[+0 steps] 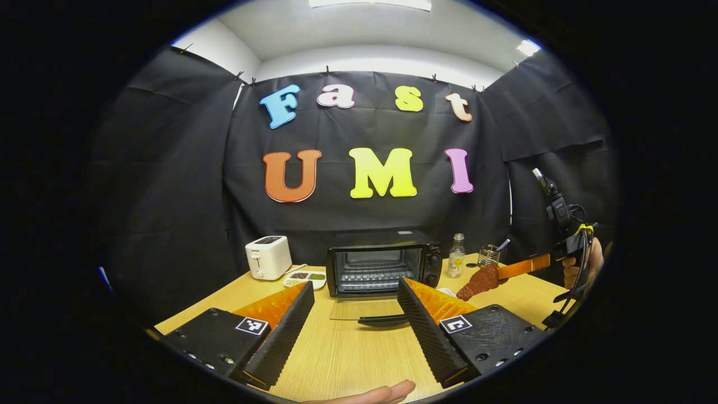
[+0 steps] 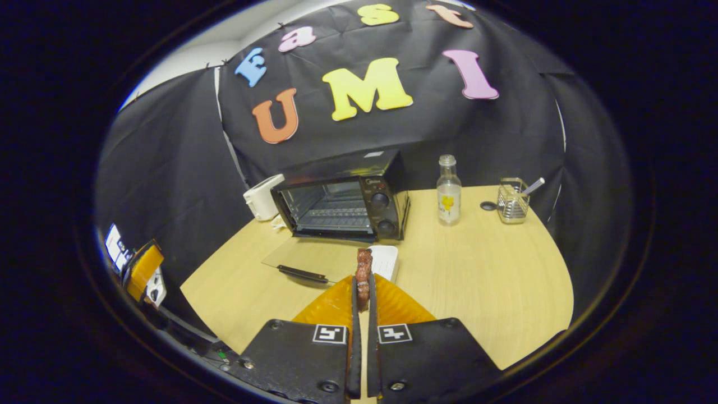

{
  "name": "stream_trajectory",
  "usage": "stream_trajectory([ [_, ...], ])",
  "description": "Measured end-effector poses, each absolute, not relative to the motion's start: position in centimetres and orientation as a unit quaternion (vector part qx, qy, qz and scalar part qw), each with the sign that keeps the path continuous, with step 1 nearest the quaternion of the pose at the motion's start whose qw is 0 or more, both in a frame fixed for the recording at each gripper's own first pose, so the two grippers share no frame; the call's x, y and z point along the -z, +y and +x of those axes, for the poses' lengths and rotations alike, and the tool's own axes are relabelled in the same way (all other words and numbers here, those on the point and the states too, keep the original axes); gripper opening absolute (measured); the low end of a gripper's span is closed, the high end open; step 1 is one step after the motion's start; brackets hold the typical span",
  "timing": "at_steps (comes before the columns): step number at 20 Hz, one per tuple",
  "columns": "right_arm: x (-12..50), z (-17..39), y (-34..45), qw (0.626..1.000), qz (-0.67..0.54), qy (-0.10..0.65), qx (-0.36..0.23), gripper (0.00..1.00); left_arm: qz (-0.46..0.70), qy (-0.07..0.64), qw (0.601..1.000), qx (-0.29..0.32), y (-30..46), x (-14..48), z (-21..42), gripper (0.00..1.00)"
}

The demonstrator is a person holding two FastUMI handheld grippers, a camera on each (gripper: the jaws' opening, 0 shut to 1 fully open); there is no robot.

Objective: Open the electric oven with the left hand, put the food in, and close the electric oven.

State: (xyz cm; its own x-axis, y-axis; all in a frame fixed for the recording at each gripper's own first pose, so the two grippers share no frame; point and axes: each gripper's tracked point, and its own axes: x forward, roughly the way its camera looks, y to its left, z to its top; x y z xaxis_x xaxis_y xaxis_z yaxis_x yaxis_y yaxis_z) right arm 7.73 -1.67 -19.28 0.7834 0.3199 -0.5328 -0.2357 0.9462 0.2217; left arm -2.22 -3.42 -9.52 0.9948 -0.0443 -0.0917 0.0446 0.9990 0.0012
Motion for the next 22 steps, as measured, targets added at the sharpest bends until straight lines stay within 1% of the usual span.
stream_trajectory([
  [1,18.8,7.9,-0.9,0.945,0.065,0.287,-0.144,0.07,0.001,0.046,0.999,0.022,-3.0,9.6,-2.6,1.0],
  [2,18.4,8.2,-0.3,0.949,0.056,0.279,-0.139,0.07,0.001,0.046,0.999,0.02,-2.4,9.7,-3.0,0.95],
  [5,18.0,9.1,2.0,0.957,0.032,0.261,-0.126,0.07,0.0,0.052,0.999,0.015,-1.0,10.3,-4.1,0.95],
  [9,18.8,10.8,6.5,0.957,0.024,0.256,-0.136,0.07,-0.005,0.059,0.998,0.003,0.9,10.9,-5.0,0.95],
  [15,20.5,14.2,12.5,0.957,0.031,0.247,-0.147,0.07,-0.019,0.045,0.999,-0.017,3.6,10.1,-5.4,0.95],
  [19,21.0,18.1,15.6,0.959,0.094,0.23,-0.141,0.07,-0.025,0.036,0.998,-0.034,5.4,9.2,-4.8,0.95],
  [22,22.1,22.7,16.1,0.962,0.15,0.207,-0.092,0.07,-0.04,0.028,0.996,-0.075,7.9,9.0,-4.1,0.95],
])
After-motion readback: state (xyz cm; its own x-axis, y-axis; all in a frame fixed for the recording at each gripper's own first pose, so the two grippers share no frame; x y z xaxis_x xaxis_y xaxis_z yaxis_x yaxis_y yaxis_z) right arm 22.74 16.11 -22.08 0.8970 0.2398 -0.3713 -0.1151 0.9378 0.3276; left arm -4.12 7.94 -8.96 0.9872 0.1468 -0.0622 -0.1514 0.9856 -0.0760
